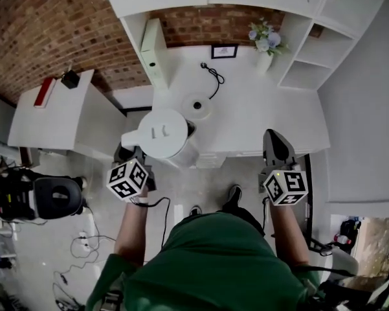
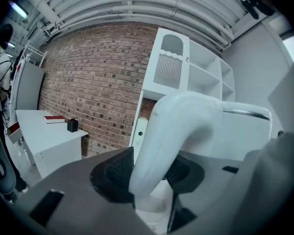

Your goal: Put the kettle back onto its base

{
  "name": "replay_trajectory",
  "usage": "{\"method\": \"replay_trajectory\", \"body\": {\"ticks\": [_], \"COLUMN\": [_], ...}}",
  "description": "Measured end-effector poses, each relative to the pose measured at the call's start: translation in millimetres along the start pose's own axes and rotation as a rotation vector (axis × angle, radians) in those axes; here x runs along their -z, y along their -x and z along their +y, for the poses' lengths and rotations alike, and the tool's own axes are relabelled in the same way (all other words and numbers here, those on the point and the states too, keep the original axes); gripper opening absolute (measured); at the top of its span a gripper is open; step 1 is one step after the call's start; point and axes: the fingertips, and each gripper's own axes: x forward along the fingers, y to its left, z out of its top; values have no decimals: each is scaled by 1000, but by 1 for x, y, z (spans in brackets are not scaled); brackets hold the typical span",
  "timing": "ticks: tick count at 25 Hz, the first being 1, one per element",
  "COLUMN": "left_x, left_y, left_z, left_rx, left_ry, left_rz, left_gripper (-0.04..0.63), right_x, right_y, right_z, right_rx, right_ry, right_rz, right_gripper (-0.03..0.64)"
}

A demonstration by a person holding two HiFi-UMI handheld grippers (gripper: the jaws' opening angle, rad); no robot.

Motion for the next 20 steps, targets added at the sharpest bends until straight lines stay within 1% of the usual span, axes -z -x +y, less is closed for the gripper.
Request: {"method": "replay_trajectory", "body": {"ticks": [6,9,12,15,20], "left_x": [-17,-23,-24,-23,-17], "left_y": [-20,-29,-38,-49,-71], "left_z": [-37,-52,-62,-69,-70], "left_rx": [-91,-127,-155,-167,-192], "left_ry": [2,12,24,37,37], "left_rz": [-55,-74,-69,-52,-32], "left_gripper": [179,179,179,179,179], "right_x": [-23,-27,-26,-23,-14], "right_y": [-49,-69,-88,-101,-115], "right_z": [-53,-73,-82,-87,-100], "right_rx": [-107,-156,-214,-255,-261], "right_ry": [1,-3,-11,-15,2], "right_rz": [-14,-11,8,26,43], "right_gripper": [21,21,21,21,21]}}
